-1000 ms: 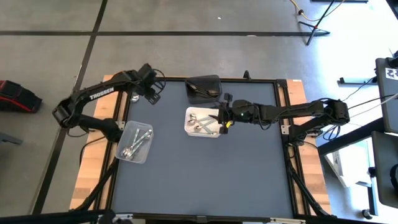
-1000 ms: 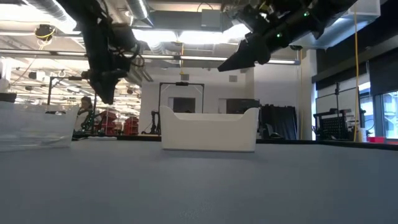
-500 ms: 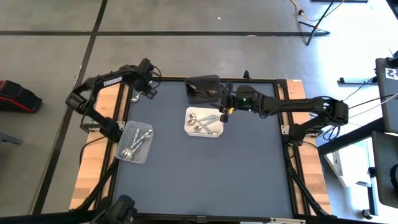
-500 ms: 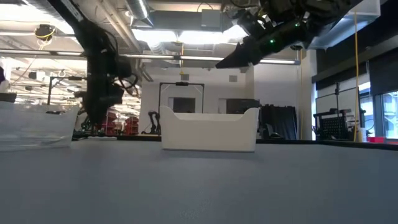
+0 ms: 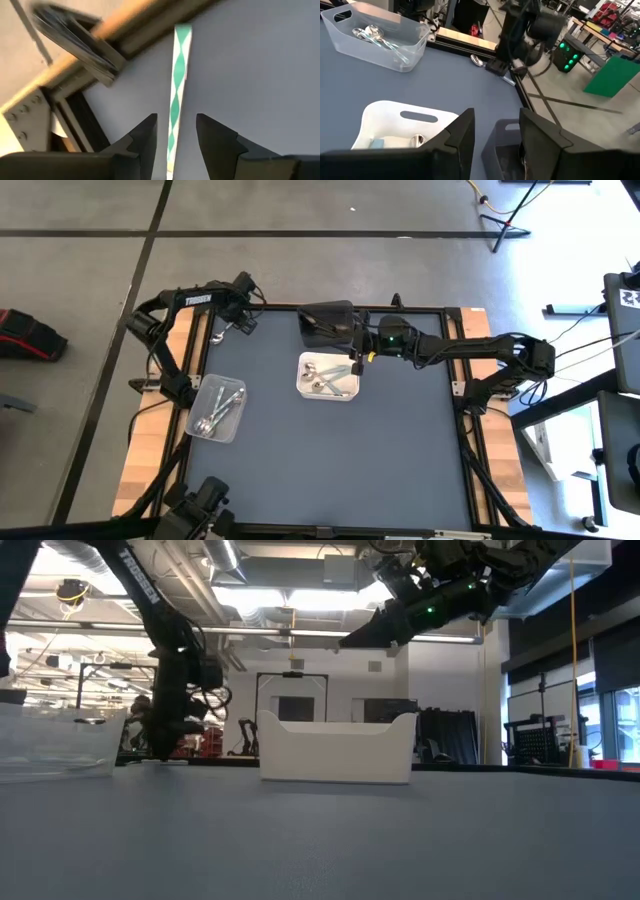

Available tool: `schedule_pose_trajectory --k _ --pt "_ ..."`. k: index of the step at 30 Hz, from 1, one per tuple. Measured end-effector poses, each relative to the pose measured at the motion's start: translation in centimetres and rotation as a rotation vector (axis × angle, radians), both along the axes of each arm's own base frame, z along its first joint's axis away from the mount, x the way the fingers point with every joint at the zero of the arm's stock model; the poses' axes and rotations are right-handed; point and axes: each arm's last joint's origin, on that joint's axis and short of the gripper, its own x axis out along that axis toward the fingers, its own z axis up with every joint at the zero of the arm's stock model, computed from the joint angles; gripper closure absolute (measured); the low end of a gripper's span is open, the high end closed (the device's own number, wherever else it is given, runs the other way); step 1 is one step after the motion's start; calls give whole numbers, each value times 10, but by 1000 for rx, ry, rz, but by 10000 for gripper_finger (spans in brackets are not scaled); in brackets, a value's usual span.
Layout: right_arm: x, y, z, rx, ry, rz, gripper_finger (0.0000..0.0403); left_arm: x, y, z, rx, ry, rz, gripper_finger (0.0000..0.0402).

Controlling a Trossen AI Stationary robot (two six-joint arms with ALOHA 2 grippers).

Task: Sort silverware by color (type)
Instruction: Put the white green spoon into the transparent bin

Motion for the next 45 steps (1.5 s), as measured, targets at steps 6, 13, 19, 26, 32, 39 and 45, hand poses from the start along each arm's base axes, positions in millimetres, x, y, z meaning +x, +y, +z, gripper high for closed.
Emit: schedule_pose_trajectory --k 6,13,19,26,32,39,45 --pt "1 0 -1 -2 -2 8 259 -3 8 -18 -27 58 17 270" --pt "1 0 -1 0 -3 16 259 -6 11 -21 -103 -11 -50 287" --pt "1 0 0 0 -3 17 259 -6 12 -21 -124 -46 -81 370" --pt "1 0 0 0 -4 16 259 5 4 -12 -93 -25 -131 373" --pt "1 1 -1 4 1 18 259 24 -27 41 15 -136 -201 378" --pt "7 24 -1 -14 5 40 259 40 -99 113 180 -302 -340 374" --pt "11 47 -1 -61 15 35 259 31 -167 145 162 -421 -381 374"
